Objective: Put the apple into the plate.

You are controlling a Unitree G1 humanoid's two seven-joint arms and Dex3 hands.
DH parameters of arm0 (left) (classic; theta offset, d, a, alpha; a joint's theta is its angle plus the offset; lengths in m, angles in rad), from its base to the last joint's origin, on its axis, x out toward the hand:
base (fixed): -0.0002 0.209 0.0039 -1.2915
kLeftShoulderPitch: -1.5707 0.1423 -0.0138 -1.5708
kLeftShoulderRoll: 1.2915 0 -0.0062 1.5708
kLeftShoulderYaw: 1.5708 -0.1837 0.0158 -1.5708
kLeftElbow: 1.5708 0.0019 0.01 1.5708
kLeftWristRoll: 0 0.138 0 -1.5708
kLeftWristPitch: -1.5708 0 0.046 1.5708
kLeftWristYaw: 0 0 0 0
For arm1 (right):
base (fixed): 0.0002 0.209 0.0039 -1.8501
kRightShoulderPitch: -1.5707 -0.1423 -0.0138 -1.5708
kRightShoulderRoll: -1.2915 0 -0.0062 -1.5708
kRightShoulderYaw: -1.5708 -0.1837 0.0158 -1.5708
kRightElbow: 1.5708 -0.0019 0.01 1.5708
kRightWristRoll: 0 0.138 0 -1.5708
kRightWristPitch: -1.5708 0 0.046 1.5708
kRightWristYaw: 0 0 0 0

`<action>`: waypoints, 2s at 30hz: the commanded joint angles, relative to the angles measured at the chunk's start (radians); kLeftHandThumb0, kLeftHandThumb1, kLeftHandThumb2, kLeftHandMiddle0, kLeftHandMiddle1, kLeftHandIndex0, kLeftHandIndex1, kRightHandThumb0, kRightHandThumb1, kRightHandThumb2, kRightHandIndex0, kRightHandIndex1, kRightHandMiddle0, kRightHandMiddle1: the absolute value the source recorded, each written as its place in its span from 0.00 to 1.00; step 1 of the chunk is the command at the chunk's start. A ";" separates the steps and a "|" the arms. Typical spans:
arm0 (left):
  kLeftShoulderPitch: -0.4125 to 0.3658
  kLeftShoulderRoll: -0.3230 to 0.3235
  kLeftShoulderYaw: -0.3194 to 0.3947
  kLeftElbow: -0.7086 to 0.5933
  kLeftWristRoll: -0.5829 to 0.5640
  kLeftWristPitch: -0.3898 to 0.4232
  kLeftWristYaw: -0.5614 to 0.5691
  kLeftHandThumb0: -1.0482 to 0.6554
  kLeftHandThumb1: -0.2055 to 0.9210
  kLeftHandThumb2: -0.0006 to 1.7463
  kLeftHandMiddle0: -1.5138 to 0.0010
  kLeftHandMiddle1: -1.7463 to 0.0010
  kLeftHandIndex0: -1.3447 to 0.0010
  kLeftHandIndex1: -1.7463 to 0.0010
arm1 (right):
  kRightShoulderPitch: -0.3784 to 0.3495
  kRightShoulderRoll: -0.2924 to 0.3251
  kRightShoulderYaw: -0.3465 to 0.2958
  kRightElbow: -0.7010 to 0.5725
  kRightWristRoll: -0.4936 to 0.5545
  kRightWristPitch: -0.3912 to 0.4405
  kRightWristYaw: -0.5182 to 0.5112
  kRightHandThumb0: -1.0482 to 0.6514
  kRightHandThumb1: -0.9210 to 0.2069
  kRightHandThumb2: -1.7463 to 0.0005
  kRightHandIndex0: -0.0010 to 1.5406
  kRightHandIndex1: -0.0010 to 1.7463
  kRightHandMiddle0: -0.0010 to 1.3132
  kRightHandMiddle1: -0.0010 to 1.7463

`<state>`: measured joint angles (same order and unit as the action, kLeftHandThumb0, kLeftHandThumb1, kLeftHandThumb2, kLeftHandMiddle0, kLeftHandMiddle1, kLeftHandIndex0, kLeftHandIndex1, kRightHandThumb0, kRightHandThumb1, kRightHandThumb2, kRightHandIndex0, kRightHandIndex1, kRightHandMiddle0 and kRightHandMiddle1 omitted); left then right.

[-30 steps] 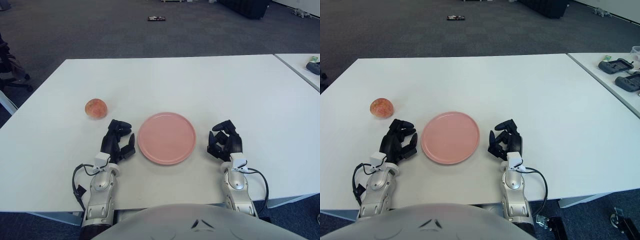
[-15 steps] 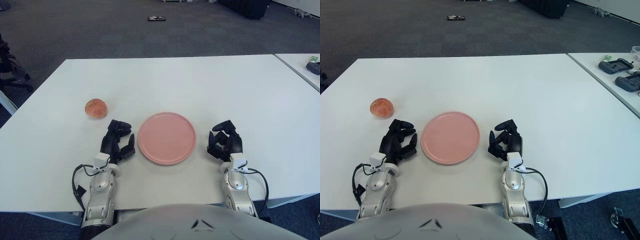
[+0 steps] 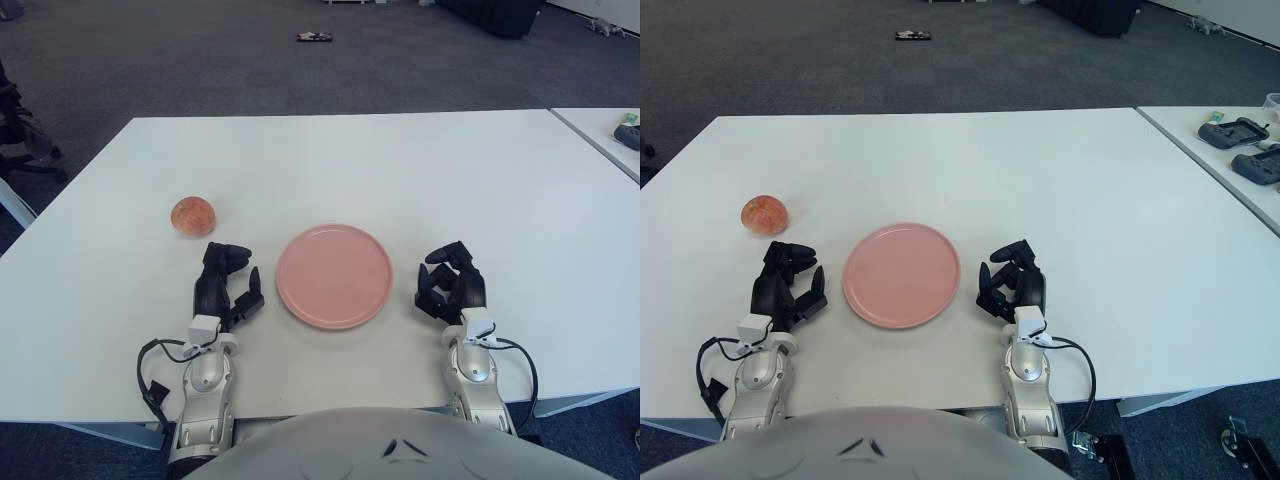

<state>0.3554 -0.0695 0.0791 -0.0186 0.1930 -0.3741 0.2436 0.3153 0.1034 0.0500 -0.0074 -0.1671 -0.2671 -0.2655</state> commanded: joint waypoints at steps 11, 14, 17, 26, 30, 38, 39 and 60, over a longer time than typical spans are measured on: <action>-0.100 0.045 0.051 0.025 0.336 -0.045 0.340 0.61 0.74 0.53 0.71 0.06 0.86 0.00 | 0.006 0.012 0.006 0.005 -0.001 0.007 -0.008 0.37 0.35 0.39 0.53 0.99 0.34 1.00; -0.149 0.082 0.066 0.048 0.396 -0.015 0.391 0.61 0.74 0.54 0.72 0.04 0.87 0.00 | 0.007 0.013 0.006 0.003 -0.001 0.012 -0.010 0.37 0.35 0.39 0.53 0.99 0.34 1.00; -0.168 0.110 0.064 0.060 0.450 0.006 0.432 0.61 0.75 0.53 0.72 0.05 0.87 0.00 | 0.007 0.014 0.007 0.003 0.000 0.012 -0.010 0.37 0.35 0.39 0.53 0.99 0.34 1.00; -0.242 0.206 0.063 0.046 0.571 0.160 0.451 0.44 0.89 0.40 0.91 0.24 0.92 0.13 | 0.006 0.010 0.006 0.008 0.006 0.003 -0.007 0.37 0.35 0.39 0.52 1.00 0.34 1.00; -0.306 0.273 0.063 0.111 0.602 0.199 0.475 0.29 0.74 0.51 0.98 0.42 0.98 0.44 | 0.005 0.010 0.006 0.012 0.008 0.000 -0.006 0.37 0.35 0.39 0.52 1.00 0.34 1.00; -0.346 0.338 0.029 0.170 0.629 0.253 0.496 0.13 0.66 0.47 1.00 0.87 1.00 0.88 | 0.005 0.015 0.006 0.008 0.004 0.008 -0.014 0.37 0.35 0.39 0.52 0.99 0.34 1.00; -0.354 0.348 0.022 0.177 0.638 0.272 0.488 0.10 0.67 0.45 1.00 0.91 1.00 0.92 | 0.004 0.016 0.005 0.007 0.002 0.011 -0.016 0.37 0.35 0.39 0.52 0.99 0.34 1.00; -0.488 0.530 -0.092 0.354 0.578 0.352 0.196 0.00 0.83 0.25 1.00 1.00 1.00 1.00 | 0.002 0.013 0.012 -0.002 -0.009 0.023 -0.034 0.37 0.36 0.38 0.55 1.00 0.35 1.00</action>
<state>-0.0889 0.4470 0.0071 0.3024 0.7890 -0.0271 0.4674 0.3174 0.1031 0.0634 -0.0083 -0.1722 -0.2657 -0.2960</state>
